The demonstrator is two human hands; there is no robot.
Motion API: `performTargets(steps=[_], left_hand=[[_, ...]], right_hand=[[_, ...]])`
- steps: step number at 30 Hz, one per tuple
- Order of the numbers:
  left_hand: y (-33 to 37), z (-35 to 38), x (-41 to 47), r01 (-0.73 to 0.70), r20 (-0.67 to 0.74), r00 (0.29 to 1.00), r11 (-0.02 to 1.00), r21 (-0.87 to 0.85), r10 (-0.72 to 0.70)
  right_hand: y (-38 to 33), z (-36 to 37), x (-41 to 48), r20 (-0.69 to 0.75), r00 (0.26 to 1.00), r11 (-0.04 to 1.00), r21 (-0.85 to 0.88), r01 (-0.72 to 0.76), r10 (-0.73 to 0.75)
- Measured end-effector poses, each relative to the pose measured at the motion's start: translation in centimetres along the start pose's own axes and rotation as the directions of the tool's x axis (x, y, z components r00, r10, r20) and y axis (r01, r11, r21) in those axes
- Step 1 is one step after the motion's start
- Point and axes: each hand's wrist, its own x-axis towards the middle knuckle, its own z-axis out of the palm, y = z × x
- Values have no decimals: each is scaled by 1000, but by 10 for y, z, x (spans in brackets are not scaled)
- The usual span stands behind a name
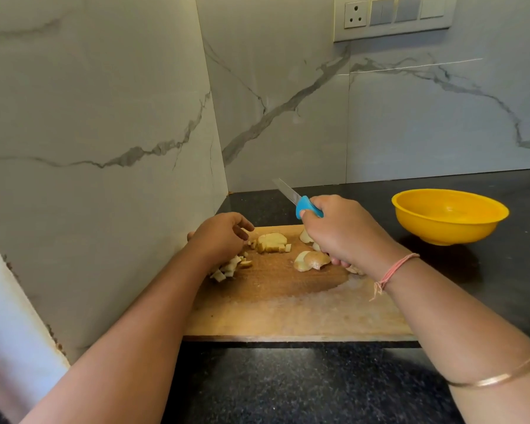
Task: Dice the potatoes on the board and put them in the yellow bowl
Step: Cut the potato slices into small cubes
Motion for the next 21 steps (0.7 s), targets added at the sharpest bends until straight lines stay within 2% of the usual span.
performTargets(steps=[3, 8, 13, 21], left_hand=[[13, 3, -4, -68, -31, 997, 998, 15, 68], [33, 10, -8, -149, 108, 983, 989, 14, 146], [25, 2, -6, -174, 169, 972, 982, 69, 161], [13, -3, -1, -152, 124, 983, 979, 138, 135]], right_hand=[[1, -2, 3, -33, 999, 1000, 7, -5, 6], [3, -2, 3, -52, 999, 1000, 13, -4, 4], [3, -2, 3, -55, 998, 1000, 11, -4, 4], [2, -3, 3, -68, 998, 1000, 6, 0, 0]])
